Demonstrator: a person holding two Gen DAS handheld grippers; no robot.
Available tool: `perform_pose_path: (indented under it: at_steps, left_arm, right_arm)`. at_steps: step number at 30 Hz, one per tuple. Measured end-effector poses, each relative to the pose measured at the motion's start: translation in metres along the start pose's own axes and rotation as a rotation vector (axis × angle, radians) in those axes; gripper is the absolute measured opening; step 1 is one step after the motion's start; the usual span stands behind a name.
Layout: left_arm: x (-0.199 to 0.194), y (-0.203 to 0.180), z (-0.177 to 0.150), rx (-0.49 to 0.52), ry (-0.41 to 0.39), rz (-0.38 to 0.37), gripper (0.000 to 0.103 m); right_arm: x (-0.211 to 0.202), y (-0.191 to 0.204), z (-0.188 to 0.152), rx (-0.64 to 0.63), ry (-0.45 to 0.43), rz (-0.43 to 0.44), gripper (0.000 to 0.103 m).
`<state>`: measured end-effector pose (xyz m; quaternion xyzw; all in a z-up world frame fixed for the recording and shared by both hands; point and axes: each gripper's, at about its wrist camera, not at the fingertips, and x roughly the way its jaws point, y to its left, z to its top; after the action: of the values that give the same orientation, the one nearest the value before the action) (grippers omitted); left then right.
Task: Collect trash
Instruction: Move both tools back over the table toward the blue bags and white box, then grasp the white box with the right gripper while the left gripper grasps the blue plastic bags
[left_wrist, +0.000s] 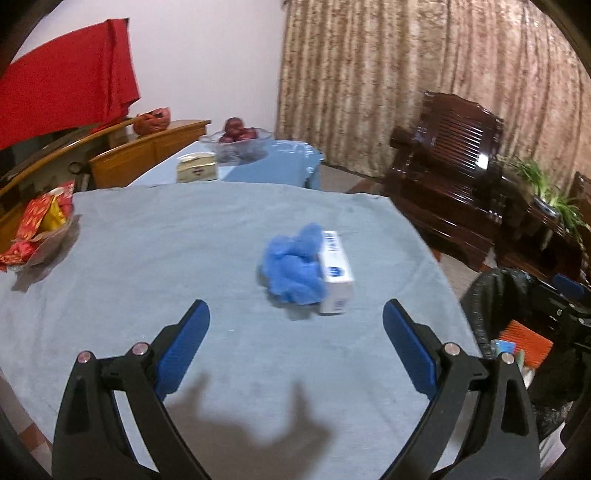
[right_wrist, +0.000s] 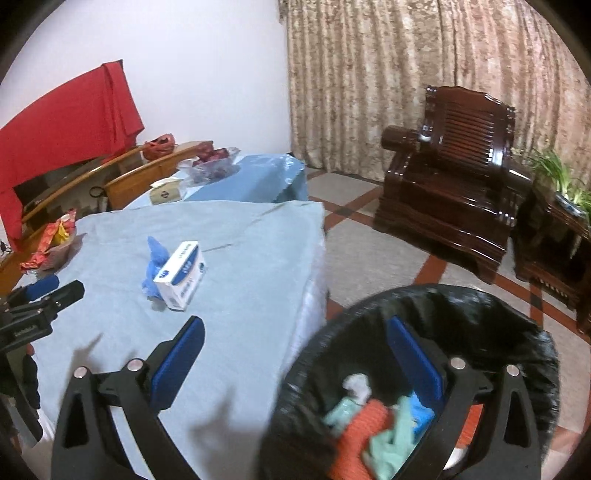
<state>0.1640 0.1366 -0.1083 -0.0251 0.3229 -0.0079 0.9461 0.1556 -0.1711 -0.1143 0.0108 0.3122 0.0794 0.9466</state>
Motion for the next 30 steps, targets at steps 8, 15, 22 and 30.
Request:
perform_pose_path:
  at_steps: [8, 15, 22, 30]
  left_arm:
    - [0.020, 0.035, 0.000, -0.010, 0.013, 0.025, 0.092]
    - [0.039, 0.057, -0.001, -0.011, 0.029, 0.048, 0.092]
    - [0.061, 0.078, 0.000, -0.016, 0.045, 0.067, 0.092]
    - [0.079, 0.092, -0.002, -0.034, 0.062, 0.071, 0.092]
  right_arm:
    - [0.045, 0.054, 0.009, -0.007, 0.015, 0.048, 0.097]
    - [0.080, 0.088, 0.008, -0.016, 0.041, 0.082, 0.097]
    - [0.121, 0.117, 0.004, -0.055, 0.085, 0.092, 0.097]
    - [0.150, 0.138, 0.003, -0.085, 0.109, 0.099, 0.096]
